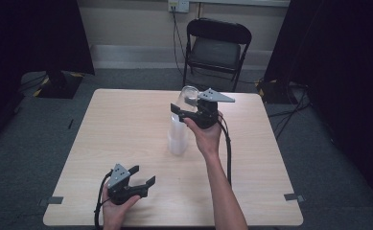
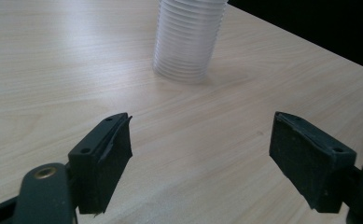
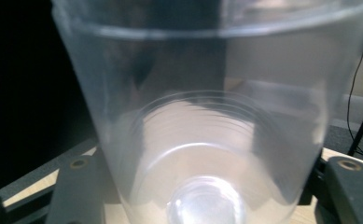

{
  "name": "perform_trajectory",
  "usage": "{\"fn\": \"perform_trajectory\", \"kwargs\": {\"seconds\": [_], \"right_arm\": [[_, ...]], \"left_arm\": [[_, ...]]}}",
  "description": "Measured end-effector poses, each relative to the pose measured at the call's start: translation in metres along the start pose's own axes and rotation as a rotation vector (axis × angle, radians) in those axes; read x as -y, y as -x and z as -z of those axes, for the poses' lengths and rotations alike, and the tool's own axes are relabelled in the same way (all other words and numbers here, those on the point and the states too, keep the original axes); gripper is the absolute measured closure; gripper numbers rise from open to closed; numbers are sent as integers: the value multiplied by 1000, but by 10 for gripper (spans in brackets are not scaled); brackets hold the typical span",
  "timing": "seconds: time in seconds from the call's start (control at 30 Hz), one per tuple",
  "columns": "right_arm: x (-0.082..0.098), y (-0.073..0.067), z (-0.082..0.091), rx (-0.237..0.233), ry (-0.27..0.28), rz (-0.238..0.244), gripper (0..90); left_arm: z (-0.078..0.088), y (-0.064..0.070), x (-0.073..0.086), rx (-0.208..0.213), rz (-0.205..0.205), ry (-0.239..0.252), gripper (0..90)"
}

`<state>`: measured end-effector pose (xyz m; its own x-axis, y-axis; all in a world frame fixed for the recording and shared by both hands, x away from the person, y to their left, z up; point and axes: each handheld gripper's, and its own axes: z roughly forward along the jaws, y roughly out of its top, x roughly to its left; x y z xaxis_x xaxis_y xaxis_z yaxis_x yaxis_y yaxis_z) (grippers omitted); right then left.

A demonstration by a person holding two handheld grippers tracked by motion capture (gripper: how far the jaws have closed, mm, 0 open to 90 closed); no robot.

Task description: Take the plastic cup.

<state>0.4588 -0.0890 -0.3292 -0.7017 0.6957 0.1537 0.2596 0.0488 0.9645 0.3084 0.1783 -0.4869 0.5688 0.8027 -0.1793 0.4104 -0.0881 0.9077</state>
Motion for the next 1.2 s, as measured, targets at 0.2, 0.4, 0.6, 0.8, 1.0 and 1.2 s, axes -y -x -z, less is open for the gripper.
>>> {"fn": "perform_trajectory", "kwargs": {"seconds": [0.2,0.4,0.6,0.8,1.0,1.2], "right_arm": [[-3,0,14,3,18,1,348],[-1,3,34,7,39,-21,348],[8,1,48,7,46,-28,348],[24,0,62,4,38,-52,348],[40,-1,69,-9,11,-99,353],[54,-7,72,-42,-2,-138,355]], "left_arm": [[-2,1,-2,-16,-22,25,213],[0,2,-6,-5,-28,47,251],[-1,3,-9,-15,-39,55,252],[-1,5,-14,19,-27,55,245],[-2,6,-18,62,-9,49,222],[-3,7,-21,88,-24,59,215]]}}
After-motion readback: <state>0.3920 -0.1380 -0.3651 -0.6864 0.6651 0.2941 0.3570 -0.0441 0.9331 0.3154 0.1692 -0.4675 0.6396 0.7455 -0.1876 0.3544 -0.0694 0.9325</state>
